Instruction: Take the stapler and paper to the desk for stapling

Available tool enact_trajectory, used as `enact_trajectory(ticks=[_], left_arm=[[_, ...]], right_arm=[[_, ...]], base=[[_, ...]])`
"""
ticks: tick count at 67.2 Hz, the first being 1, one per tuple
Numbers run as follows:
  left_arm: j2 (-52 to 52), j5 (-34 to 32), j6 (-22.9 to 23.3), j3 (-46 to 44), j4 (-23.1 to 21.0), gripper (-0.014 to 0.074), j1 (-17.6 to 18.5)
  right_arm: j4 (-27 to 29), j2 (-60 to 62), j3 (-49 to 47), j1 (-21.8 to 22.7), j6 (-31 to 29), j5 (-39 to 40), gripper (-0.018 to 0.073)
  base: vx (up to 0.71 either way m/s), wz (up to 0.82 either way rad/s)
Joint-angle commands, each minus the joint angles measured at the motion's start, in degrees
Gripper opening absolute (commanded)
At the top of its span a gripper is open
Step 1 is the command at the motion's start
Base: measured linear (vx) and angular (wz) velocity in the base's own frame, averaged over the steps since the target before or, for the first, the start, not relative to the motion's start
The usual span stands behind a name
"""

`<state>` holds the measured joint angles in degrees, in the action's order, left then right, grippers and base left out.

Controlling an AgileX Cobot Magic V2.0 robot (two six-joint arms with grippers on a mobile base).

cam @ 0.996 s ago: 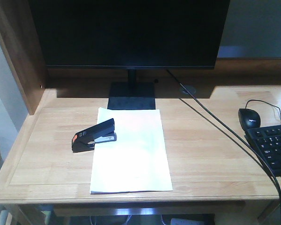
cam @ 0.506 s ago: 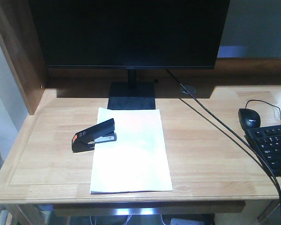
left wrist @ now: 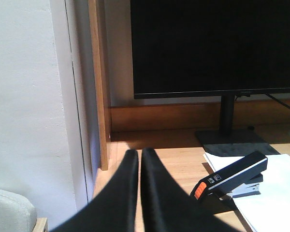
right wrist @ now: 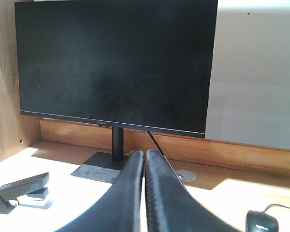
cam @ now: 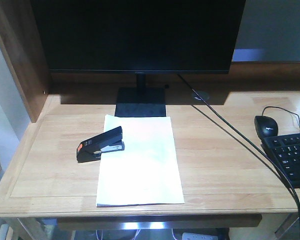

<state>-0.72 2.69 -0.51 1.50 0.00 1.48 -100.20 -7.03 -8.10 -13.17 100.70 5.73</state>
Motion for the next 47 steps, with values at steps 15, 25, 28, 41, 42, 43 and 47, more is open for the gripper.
enact_trajectory(ticks=[15, 25, 28, 41, 42, 43, 47], left_arm=[[-0.8, -4.4, 0.5, 0.8, 0.0, -0.0006, 0.1], [-0.8, -4.4, 0.5, 0.8, 0.0, -0.0006, 0.1], [-0.8, -4.4, 0.5, 0.8, 0.0, -0.0006, 0.1], [-0.8, -4.4, 0.5, 0.8, 0.0, -0.0006, 0.1], [-0.8, -4.4, 0.5, 0.8, 0.0, -0.0006, 0.1], [-0.8, -4.4, 0.5, 0.8, 0.0, -0.0006, 0.1], [-0.8, -4.4, 0.5, 0.8, 0.0, -0.0006, 0.1]], right_arm=[[3.1, -0.3, -1.6, 0.3, -0.1, -1.4, -0.0009], [21.6, 0.2, -1.6, 0.3, -17.3, -7.9, -0.0009], [30.2, 0.2, -1.6, 0.3, -27.4, -9.5, -0.0009], [70.7, 0.2, -1.6, 0.3, -75.3, -14.6, -0.0009], [72.8, 0.2, -1.6, 0.3, -77.9, -14.5, -0.0009], [74.7, 0.2, -1.6, 0.3, -81.4, -14.5, -0.0009], [81.6, 0.2, -1.6, 0.3, -88.0, -14.3, -0.0009]], base=[[0.00, 0.00], [0.00, 0.00], [0.00, 0.00], [0.00, 0.00], [0.00, 0.00], [0.00, 0.00], [0.00, 0.00]])
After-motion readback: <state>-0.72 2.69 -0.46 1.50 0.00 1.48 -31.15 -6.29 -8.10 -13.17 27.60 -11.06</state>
